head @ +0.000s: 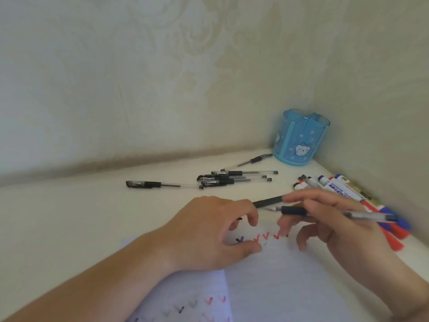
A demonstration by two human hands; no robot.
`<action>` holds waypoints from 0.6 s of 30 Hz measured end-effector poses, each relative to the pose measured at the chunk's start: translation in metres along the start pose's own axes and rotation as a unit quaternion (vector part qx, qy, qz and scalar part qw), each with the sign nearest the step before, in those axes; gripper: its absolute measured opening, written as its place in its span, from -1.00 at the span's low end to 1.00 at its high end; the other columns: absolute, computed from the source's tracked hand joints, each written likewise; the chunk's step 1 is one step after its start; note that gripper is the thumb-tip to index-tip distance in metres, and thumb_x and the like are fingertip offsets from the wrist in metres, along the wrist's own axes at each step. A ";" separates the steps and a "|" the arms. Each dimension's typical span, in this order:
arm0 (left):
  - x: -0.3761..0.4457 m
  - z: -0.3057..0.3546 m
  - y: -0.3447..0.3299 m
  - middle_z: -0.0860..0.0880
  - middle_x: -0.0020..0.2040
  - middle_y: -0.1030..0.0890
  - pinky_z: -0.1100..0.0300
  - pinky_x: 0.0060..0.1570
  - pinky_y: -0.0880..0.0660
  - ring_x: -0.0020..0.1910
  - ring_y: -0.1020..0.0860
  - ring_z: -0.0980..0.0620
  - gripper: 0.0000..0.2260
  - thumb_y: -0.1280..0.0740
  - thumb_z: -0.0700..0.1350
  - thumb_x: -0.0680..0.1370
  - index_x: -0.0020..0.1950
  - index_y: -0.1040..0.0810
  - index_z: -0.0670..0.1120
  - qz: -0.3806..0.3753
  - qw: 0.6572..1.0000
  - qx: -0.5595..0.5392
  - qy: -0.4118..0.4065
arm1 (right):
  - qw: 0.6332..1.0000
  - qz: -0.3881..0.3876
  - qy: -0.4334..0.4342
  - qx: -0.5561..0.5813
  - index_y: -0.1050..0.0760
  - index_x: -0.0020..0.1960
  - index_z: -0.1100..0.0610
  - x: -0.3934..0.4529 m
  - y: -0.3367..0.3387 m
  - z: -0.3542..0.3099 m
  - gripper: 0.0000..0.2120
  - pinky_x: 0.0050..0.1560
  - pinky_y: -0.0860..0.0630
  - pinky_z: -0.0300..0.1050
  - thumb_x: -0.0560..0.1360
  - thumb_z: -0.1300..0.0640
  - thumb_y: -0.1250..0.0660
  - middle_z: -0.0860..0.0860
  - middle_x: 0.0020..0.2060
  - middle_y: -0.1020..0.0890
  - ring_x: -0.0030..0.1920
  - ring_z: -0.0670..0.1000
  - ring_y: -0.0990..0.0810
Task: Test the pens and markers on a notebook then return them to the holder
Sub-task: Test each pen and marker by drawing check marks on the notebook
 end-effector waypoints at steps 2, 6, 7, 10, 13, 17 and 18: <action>0.000 -0.002 0.000 0.22 -0.26 -0.41 0.38 -0.23 -0.25 -0.22 -0.40 0.31 -0.72 -0.41 0.22 0.43 0.02 -0.41 0.21 -0.034 0.999 -0.034 0.014 | 0.998 0.033 -0.027 -0.044 -0.64 -0.24 0.18 0.002 0.000 0.007 -0.59 -0.50 -0.46 -0.09 0.18 -0.15 -0.59 0.23 -0.41 -0.65 -0.42 0.22 -0.59; 0.001 -0.002 0.001 0.22 -0.11 -0.42 0.45 -0.05 -0.28 -0.01 -0.41 0.21 -0.80 -0.38 -0.04 0.47 0.06 -0.47 0.11 -0.070 0.995 -0.076 0.001 | 0.988 0.076 -0.050 -0.124 -0.44 -0.39 0.21 0.006 -0.003 0.021 -0.72 -0.56 -0.29 -0.25 0.36 0.23 -0.51 0.14 -0.61 -0.50 -0.60 0.04 -0.40; 0.002 -0.003 0.002 0.18 -0.12 -0.41 0.44 -0.07 -0.28 -0.04 -0.41 0.15 -0.80 -0.30 -0.14 0.48 0.07 -0.48 0.06 -0.064 0.994 -0.092 -0.006 | 0.985 0.085 -0.047 -0.144 -0.42 -0.39 0.23 0.007 -0.004 0.020 -0.70 -0.57 -0.28 -0.26 0.38 0.25 -0.50 0.12 -0.62 -0.51 -0.62 0.02 -0.38; 0.003 -0.005 0.005 0.04 -0.16 -0.43 0.35 -0.12 -0.30 -0.15 -0.39 0.05 -0.69 -0.08 -0.27 0.51 0.10 -0.49 0.01 -0.045 0.987 -0.153 -0.001 | 0.972 0.113 -0.033 -0.204 -0.37 -0.46 0.22 0.008 -0.001 0.019 -0.63 -0.56 -0.27 -0.31 0.37 0.22 -0.51 0.03 -0.63 -0.47 -0.60 -0.10 -0.32; 0.002 -0.005 0.005 0.05 -0.12 -0.43 0.35 -0.04 -0.31 -0.10 -0.41 0.04 -0.62 -0.05 -0.35 0.61 0.24 -0.48 0.01 -0.044 0.988 -0.146 -0.034 | 0.961 0.101 -0.019 -0.256 -0.35 -0.47 0.22 0.010 -0.002 0.023 -0.62 -0.53 -0.23 -0.32 0.37 0.25 -0.50 0.01 -0.59 -0.41 -0.55 -0.12 -0.29; 0.003 -0.007 0.002 0.06 -0.05 -0.44 0.39 0.04 -0.31 -0.05 -0.42 0.13 -0.56 -0.10 -0.39 0.62 0.40 -0.42 0.00 -0.030 0.992 -0.099 -0.077 | 0.959 0.084 -0.019 -0.270 -0.37 -0.47 0.25 0.010 -0.004 0.025 -0.64 -0.53 -0.20 -0.33 0.36 0.25 -0.50 0.02 -0.58 -0.40 -0.56 -0.13 -0.27; 0.004 -0.007 0.002 0.05 -0.07 -0.44 0.38 0.01 -0.33 -0.07 -0.42 0.13 -0.54 -0.11 -0.41 0.60 0.40 -0.44 -0.01 -0.023 0.992 -0.094 -0.085 | 0.960 0.083 -0.022 -0.265 -0.37 -0.46 0.27 0.010 -0.004 0.026 -0.65 -0.54 -0.19 -0.34 0.36 0.27 -0.49 0.03 -0.59 -0.40 -0.56 -0.13 -0.27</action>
Point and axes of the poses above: each hand's wrist, its own x-axis towards the middle knuckle, its own y-axis out of the back of the hand, z = x × y, the point moved 3 cm from there along x, towards the middle knuckle
